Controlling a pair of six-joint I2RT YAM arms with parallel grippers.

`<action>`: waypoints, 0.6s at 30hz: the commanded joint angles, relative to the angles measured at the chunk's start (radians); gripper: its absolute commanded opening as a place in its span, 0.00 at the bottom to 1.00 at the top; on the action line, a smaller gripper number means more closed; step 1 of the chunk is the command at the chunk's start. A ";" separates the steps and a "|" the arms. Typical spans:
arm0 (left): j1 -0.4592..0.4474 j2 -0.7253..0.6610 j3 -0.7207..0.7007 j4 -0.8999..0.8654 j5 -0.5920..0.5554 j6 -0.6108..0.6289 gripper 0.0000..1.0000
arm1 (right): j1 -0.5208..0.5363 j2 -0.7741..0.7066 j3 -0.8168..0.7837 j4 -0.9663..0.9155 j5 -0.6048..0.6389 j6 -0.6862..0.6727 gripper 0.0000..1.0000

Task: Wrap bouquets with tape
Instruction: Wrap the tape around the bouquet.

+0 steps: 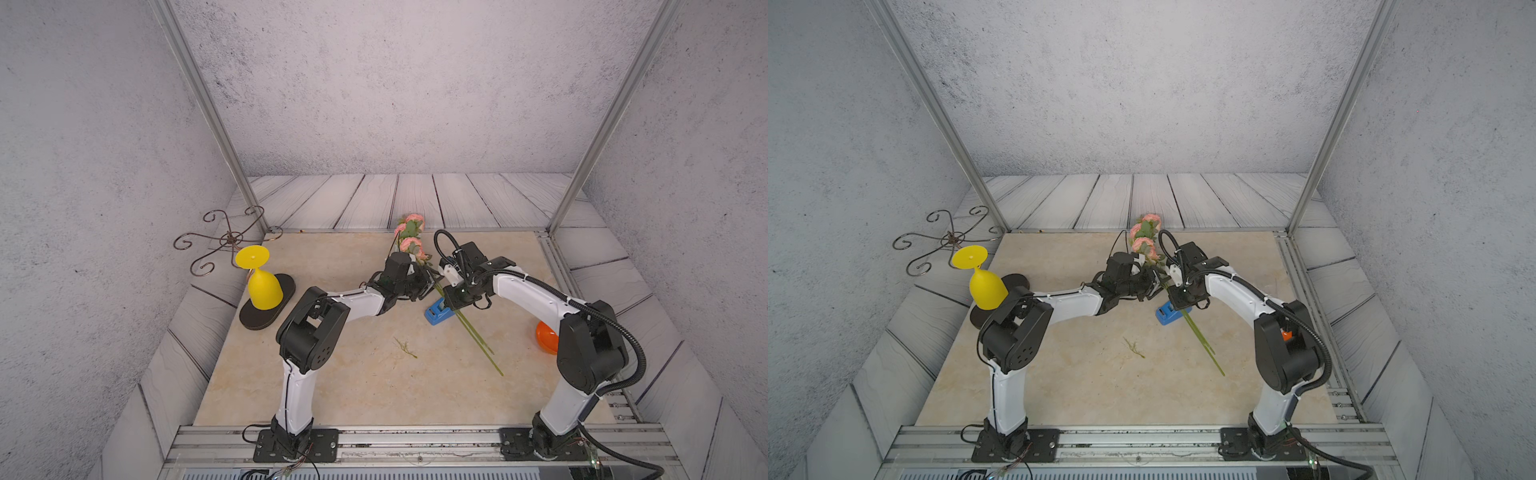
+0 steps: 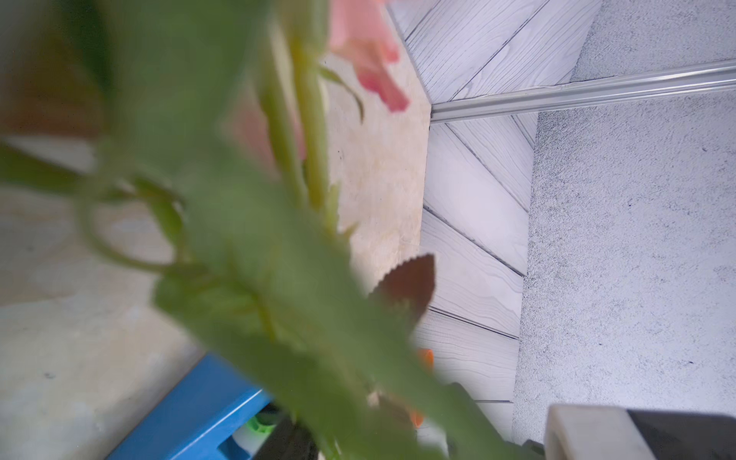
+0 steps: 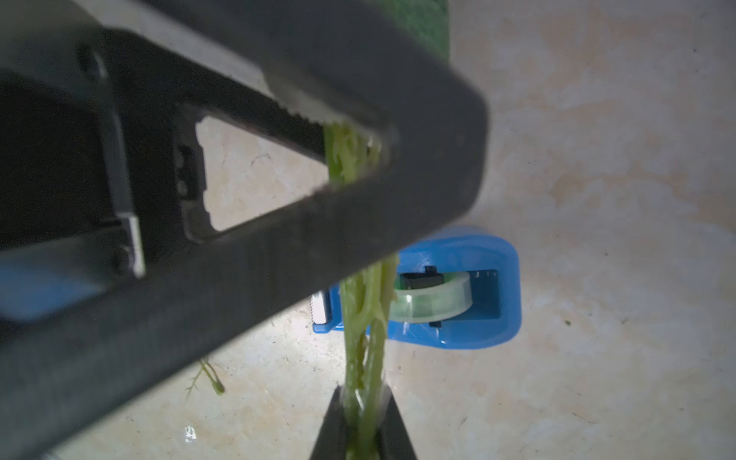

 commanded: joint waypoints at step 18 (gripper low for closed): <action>-0.016 0.084 0.014 0.285 0.075 -0.141 0.00 | -0.034 -0.104 -0.117 0.076 -0.198 0.008 0.48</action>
